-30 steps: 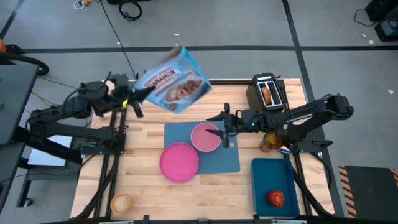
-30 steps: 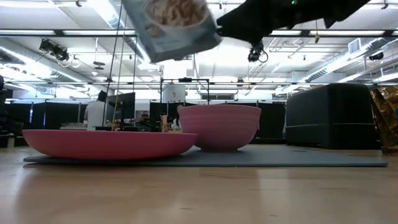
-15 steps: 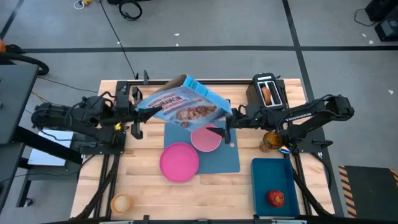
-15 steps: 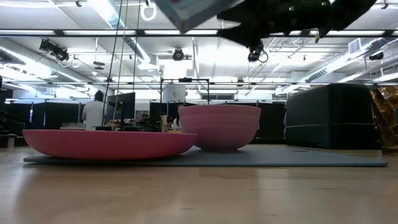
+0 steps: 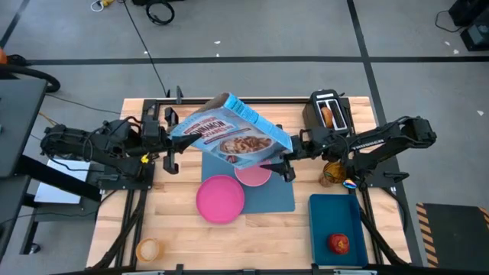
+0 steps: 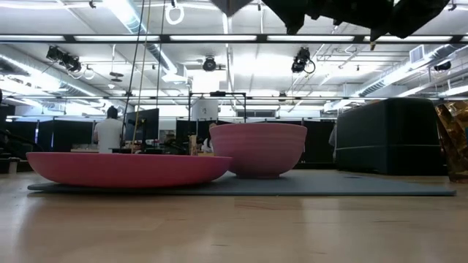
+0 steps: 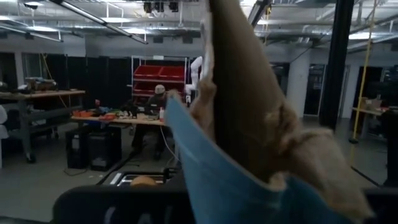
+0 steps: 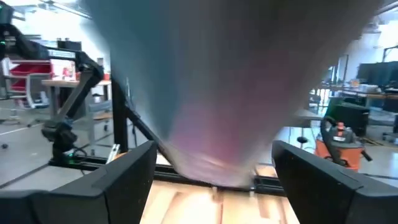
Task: Arrange a breakfast setting
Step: Pour the cereal from the cereal box into the pink bowl
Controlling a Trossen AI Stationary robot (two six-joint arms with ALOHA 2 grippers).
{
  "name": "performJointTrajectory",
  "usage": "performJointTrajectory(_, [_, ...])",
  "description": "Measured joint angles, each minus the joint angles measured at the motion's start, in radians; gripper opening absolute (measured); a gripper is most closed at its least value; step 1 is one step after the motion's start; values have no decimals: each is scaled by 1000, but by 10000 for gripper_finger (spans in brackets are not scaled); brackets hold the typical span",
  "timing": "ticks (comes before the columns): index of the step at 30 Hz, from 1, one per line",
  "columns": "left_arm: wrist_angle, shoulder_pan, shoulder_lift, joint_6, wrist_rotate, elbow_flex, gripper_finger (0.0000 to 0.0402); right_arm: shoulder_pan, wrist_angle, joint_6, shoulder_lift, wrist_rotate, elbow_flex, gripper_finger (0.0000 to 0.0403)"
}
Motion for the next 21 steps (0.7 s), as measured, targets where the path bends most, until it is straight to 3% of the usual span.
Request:
performJointTrajectory(9, [11, 2, 35, 3, 5, -1, 9, 0, 124, 16, -10, 36, -3, 325])
performJointTrajectory(16, [117, 3, 91, 55, 2, 0, 9, 1, 193, 37, -9, 174, -3, 319])
performJointTrajectory(21, [144, 3, 111, 66, 3, 0, 9, 1, 283, 35, -7, 175, -3, 298])
